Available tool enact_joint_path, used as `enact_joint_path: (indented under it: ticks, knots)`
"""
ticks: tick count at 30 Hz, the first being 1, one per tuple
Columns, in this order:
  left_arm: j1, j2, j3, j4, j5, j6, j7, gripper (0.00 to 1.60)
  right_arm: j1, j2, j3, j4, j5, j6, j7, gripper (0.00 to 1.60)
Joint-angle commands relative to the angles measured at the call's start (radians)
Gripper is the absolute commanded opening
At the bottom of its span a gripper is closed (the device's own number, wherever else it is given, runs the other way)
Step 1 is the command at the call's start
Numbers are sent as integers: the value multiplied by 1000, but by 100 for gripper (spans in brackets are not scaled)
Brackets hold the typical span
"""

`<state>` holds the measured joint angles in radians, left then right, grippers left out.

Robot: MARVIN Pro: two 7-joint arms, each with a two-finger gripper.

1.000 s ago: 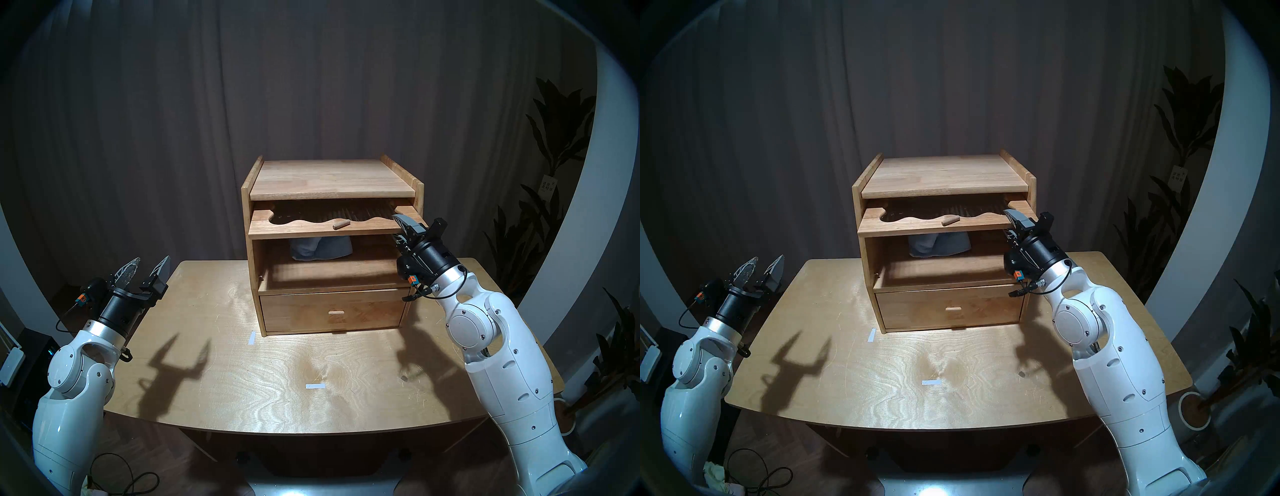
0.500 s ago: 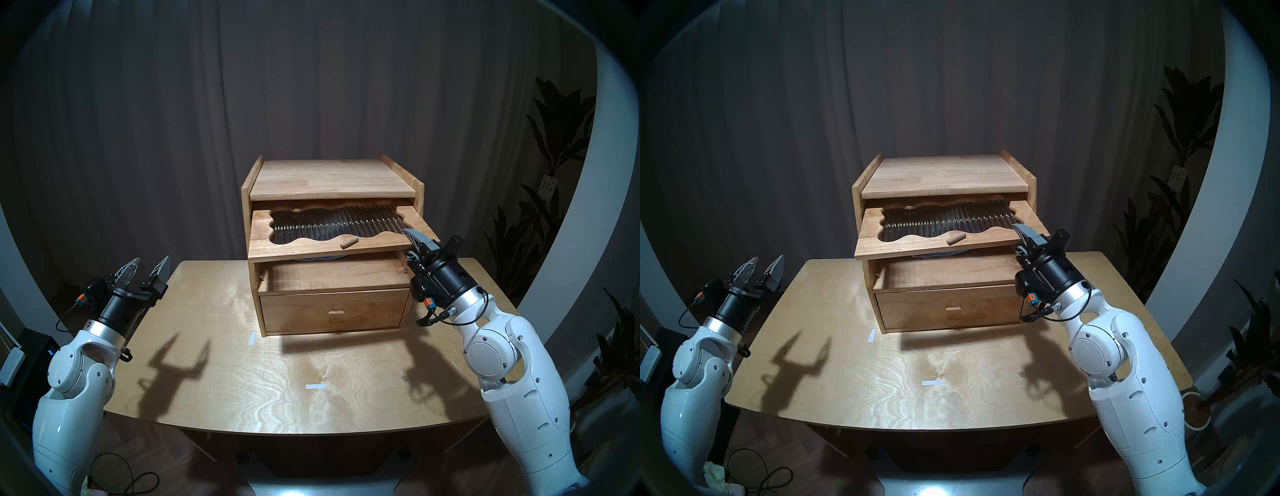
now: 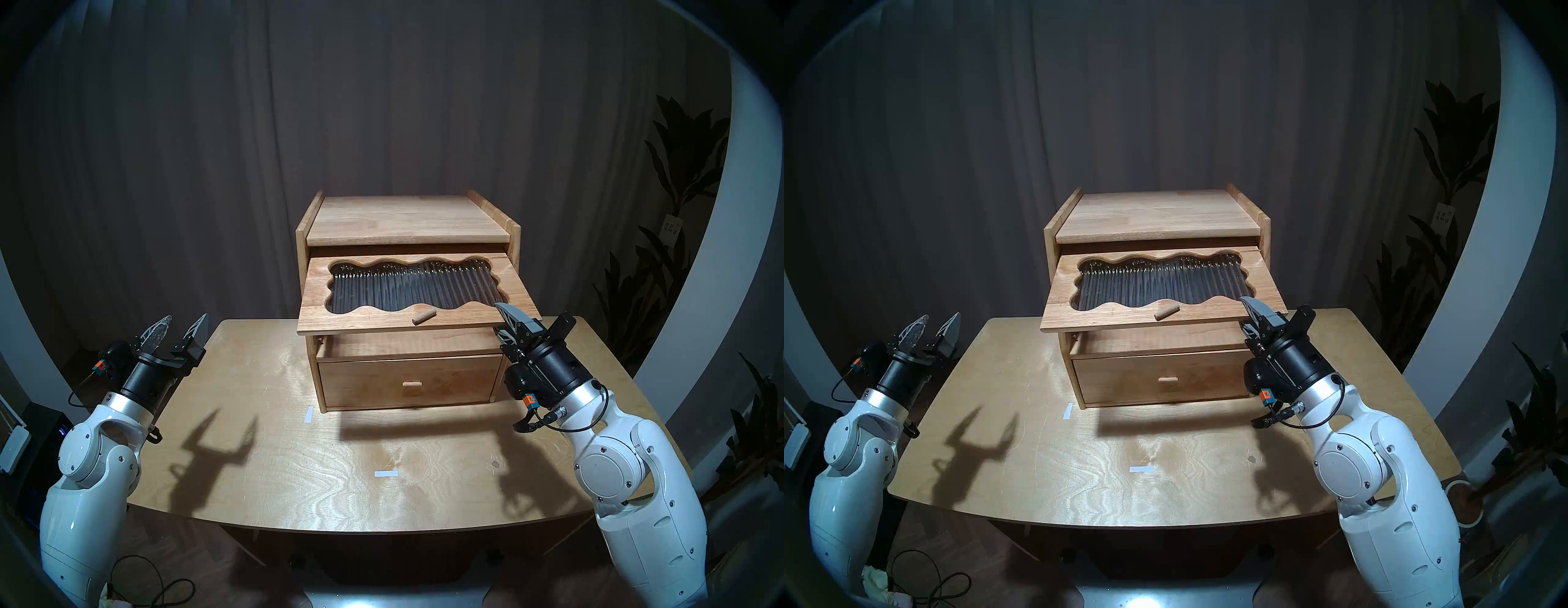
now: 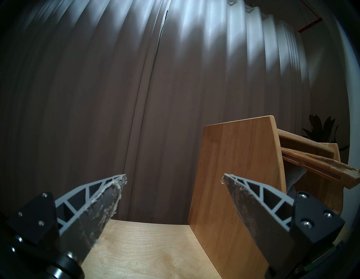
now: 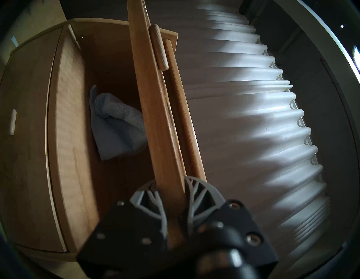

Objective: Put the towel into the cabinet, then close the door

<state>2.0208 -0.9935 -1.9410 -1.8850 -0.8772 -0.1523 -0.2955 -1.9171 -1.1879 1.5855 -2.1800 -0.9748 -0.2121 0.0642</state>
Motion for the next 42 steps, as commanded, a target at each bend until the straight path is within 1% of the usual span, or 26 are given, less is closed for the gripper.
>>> enact_joint_path:
  ticks: [1,3,5,7,8,11,12,13,15,16,17,18,19,21,22,23,27,28,29,32,36,37,39,42]
  knots:
    - [-9,0,-10,-13,-1,-8,2,160,-94,12,73,-54,23,2,-9,160]
    - [-9,0,-10,-13,-1,-8,2,160,-114,21,106,-50,29,1,-6,160]
    - [-9,0,-10,-13,-1,-8,2,160,-144,18,136,-53,67,-1,7,160]
    - [-9,0,-10,-13,-1,-8,2,160,-176,8,158,-56,126,-5,29,160]
    - [-9,0,-10,-13,-1,-8,1,160,-184,-19,159,-56,181,11,51,160]
    - [-9,0,-10,-12,-1,-7,1,160,-233,-25,180,-73,243,14,89,160]
    - [-9,1,-9,-12,-1,-7,1,160,-229,-50,179,-65,293,24,108,160]
    - [-9,1,-9,-12,-1,-7,1,160,-248,-62,188,-73,325,37,111,160]
    - [-9,1,-9,-11,-1,-6,0,160,-252,-84,203,-71,398,41,120,160]
    - [-9,2,-9,-10,-1,-6,0,160,-235,-114,198,-58,426,66,101,160]
    - [-9,2,-8,-10,-1,-6,0,160,-227,-131,205,-57,462,79,108,160]
    - [-9,2,-8,-10,-1,-5,0,160,-220,-128,209,-53,489,88,105,160]
    - [-9,2,-8,-9,-1,-5,0,160,-207,-138,210,-48,500,101,94,160]
    - [-9,2,-7,-8,-1,-4,-1,160,-192,-169,228,-44,554,124,93,160]
    - [-9,3,-7,-8,0,-4,-1,160,-187,-168,232,-37,572,133,87,160]
    - [-9,3,-7,-7,0,-4,-1,160,-182,-187,239,-32,600,143,87,160]
    - [-8,3,-6,-6,0,-3,-2,160,-160,-232,261,-7,706,183,61,160]
    - [-8,3,-6,-5,0,-3,-2,160,-153,-253,267,0,732,194,53,160]
    - [-9,3,-6,-5,0,-3,-2,160,-146,-245,274,8,760,204,45,160]
    - [-9,3,-6,-4,0,-3,-3,160,-116,-295,295,29,844,226,14,160]
    - [-9,3,-6,-4,0,-4,-4,160,-62,-332,328,67,954,257,-37,160]
    - [-10,3,-6,-4,0,-4,-4,160,-45,-352,335,76,977,262,-47,160]
    - [-10,3,-6,-4,0,-4,-4,160,-27,-370,347,93,1040,274,-66,160]
    - [-10,3,-7,-5,0,-4,-5,160,3,-401,360,111,1114,285,-96,160]
